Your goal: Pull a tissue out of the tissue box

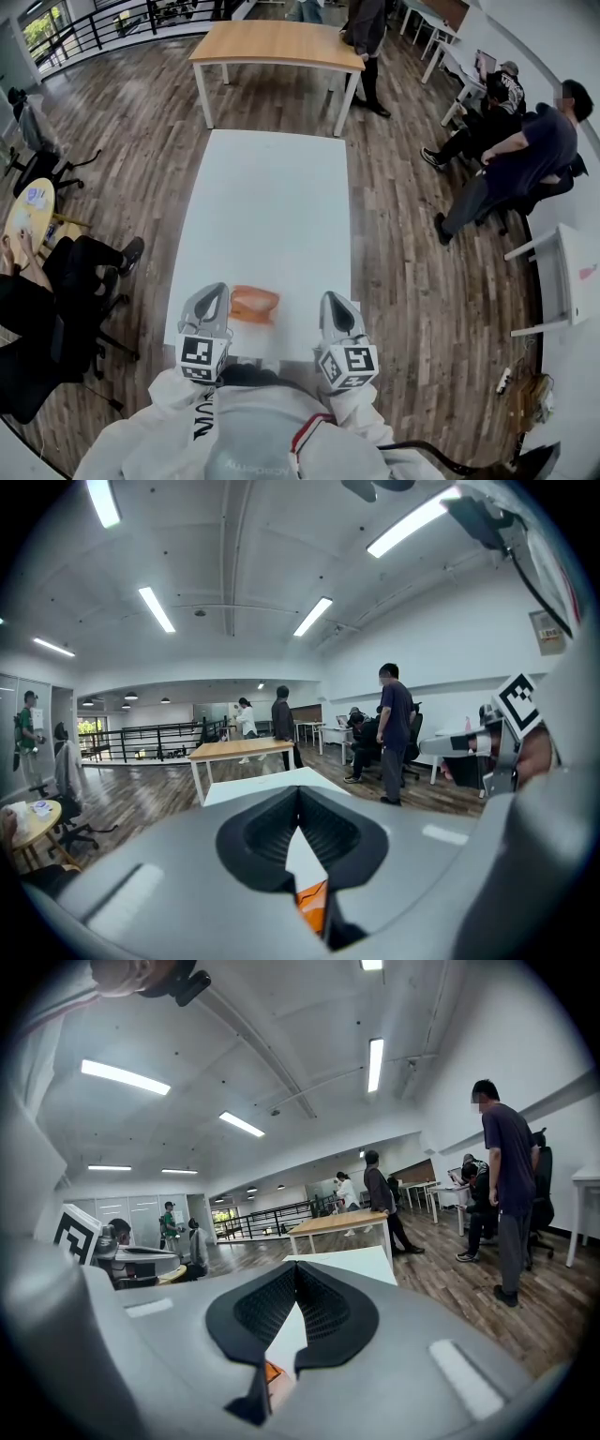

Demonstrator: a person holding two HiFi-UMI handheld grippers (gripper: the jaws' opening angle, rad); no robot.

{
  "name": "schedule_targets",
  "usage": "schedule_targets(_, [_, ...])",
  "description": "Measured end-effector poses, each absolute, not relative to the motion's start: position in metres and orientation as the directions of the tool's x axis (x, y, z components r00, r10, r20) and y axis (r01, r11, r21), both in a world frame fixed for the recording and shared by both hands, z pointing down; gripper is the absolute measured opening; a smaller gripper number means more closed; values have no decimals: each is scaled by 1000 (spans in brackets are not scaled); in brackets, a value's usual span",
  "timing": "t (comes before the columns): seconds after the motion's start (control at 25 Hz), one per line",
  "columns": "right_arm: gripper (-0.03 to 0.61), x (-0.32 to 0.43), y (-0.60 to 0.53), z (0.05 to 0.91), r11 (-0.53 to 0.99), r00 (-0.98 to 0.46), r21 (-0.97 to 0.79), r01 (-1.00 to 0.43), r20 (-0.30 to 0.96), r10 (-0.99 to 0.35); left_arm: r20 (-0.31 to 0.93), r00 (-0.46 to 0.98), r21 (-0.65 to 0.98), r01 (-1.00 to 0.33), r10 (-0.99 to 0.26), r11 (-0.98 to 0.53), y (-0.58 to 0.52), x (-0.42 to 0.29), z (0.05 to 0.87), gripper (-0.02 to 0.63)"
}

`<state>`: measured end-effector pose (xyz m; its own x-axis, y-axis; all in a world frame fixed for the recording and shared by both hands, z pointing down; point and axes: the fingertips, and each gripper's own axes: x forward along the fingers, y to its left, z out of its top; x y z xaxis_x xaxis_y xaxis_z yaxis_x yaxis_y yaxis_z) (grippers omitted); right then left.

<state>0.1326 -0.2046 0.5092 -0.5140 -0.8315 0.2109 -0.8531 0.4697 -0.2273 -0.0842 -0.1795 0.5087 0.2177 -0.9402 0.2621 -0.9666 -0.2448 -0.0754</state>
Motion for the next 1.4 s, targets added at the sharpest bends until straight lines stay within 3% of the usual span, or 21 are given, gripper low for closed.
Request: schedule_targets(1.4, [2,97,-194,521,479,-513,-183,-858,304,-803,259,284,-19,-954,-923,-299,-188,-100,515,0])
